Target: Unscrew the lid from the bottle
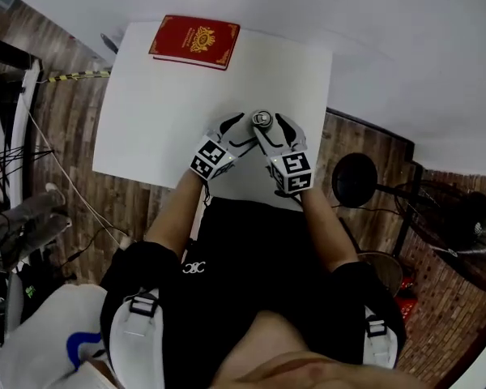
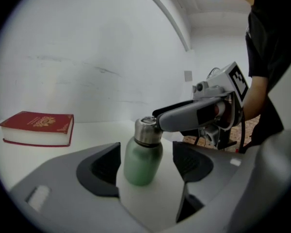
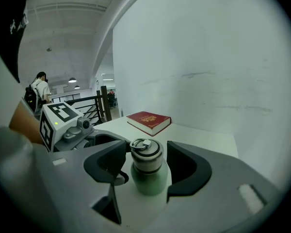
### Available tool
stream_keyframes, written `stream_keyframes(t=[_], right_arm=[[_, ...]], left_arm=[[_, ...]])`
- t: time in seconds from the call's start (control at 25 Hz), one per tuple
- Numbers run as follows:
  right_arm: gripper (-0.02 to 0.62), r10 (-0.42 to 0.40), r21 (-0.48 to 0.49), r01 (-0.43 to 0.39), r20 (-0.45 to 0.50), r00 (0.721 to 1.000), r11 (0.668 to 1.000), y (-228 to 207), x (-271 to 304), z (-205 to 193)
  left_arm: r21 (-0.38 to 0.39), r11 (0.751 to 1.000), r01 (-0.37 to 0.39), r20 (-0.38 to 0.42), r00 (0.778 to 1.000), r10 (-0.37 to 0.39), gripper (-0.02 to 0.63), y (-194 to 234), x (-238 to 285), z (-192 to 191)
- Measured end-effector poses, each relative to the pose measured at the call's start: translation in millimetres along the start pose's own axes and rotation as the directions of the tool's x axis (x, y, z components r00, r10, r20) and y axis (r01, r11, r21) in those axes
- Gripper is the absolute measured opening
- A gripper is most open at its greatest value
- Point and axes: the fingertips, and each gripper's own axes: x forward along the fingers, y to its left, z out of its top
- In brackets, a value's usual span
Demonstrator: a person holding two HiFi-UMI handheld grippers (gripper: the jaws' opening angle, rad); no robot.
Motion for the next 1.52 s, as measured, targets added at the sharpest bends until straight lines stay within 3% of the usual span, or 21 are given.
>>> stream_keyframes(t=[0.24, 0.4, 0.56, 0.68, 0.8, 0.92, 1.04, 1.2, 1.32, 1.4, 1.44, 1.52], right_arm=[[0.245, -0.021, -0.016, 0.020, -0.052, 0.998, 1.000, 3, 10, -11], [0.241, -0.040, -0.009, 0.040, -0.070, 0.997, 0.999, -2, 11, -14], [0.229, -0.021, -0.027, 0.019, -0.082, 0.996, 0.999, -4, 10, -17], [0.227, 0.019, -0.088, -0.028, -0.100, 0.995, 0.996, -4, 11, -16], [0.227, 0.141, -0.168, -0.163, -0.140, 0.980, 0.972, -2, 11, -19], [0.227, 0.315, -0.246, -0.363, -0.212, 0.925, 0.899, -1, 10, -19], [0.227, 0.428, -0.315, -0.526, -0.330, 0.841, 0.790, 0, 12, -20], [0.228, 0.502, -0.373, -0.684, -0.479, 0.720, 0.626, 1, 11, -21], [0.229, 0.495, -0.394, -0.738, -0.559, 0.665, 0.548, 4, 9, -20], [0.229, 0.473, -0.401, -0.724, -0.562, 0.678, 0.561, 4, 10, -19], [0.230, 0.464, -0.402, -0.698, -0.538, 0.704, 0.593, 3, 10, -18], [0.232, 0.455, -0.379, -0.617, -0.436, 0.777, 0.690, -1, 7, -10]], left_arm=[[0.022, 0.997, 0.068, -0.040, 0.997, -0.067, 0.370, -1, 22, -6], [0.043, 0.997, 0.071, -0.070, 0.995, -0.068, 0.345, 5, 28, -7], [0.053, 0.993, 0.102, -0.066, 0.993, -0.098, 0.341, 5, 27, -7], [0.057, 0.993, 0.105, -0.055, 0.993, -0.102, 0.341, 5, 28, -7], [0.059, 0.992, 0.109, -0.048, 0.993, -0.106, 0.341, 4, 28, -7], [0.064, 0.991, 0.117, -0.046, 0.992, -0.114, 0.341, 3, 27, -7], [0.063, 0.992, 0.114, -0.047, 0.993, -0.111, 0.341, 4, 28, -7], [0.061, 0.993, 0.103, -0.043, 0.994, -0.100, 0.341, 4, 29, -7], [0.055, 0.994, 0.097, -0.039, 0.995, -0.095, 0.341, 2, 28, -6], [0.043, 0.995, 0.094, -0.035, 0.995, -0.093, 0.341, 3, 27, -7], [0.035, 0.995, 0.092, -0.031, 0.995, -0.091, 0.341, 4, 27, -8], [0.022, 0.996, 0.086, -0.025, 0.996, -0.085, 0.341, 5, 26, -9]])
